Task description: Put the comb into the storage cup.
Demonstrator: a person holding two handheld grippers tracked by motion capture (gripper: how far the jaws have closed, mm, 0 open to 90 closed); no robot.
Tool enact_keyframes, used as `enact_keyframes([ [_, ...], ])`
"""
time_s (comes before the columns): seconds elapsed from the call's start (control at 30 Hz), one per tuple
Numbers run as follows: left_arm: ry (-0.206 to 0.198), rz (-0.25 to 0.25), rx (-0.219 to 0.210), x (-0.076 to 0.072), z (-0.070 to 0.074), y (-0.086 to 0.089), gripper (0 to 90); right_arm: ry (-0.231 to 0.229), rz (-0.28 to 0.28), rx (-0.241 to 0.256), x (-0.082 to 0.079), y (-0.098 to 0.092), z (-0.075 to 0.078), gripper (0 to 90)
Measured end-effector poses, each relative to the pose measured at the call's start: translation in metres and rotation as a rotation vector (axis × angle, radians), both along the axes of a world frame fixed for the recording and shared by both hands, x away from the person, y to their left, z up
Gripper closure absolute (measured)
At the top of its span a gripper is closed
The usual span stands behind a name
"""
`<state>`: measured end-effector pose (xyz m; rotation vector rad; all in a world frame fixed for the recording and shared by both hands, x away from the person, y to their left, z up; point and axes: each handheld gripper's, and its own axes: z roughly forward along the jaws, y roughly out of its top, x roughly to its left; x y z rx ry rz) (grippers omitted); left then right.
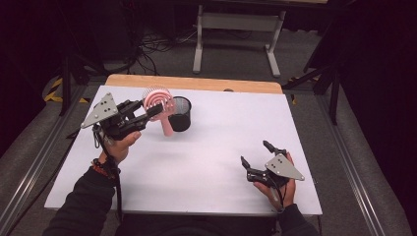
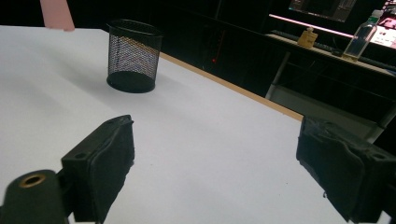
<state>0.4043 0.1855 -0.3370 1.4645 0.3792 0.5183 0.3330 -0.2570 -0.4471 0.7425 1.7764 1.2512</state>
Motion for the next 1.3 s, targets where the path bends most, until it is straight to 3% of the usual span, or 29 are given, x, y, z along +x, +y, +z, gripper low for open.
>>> enact_keyframes([
  [0.43, -0.005, 0.049, 0.009, 0.022, 0.022, -0.002, 63.1, -0.004, -0.012, 0.006, 0.001, -0.001, -0.001, 12.1],
  [0.9, -0.005, 0.034, 0.007, 0.041, 0.028, -0.011, 63.1, -0.001, -0.013, 0.042, 0.003, -0.003, -0.001, 10.5],
  [1.3, 0.006, 0.054, 0.021, 0.059, 0.026, -0.029, 63.1, -0.001, -0.026, 0.039, 0.003, -0.005, 0.001, 9.5],
])
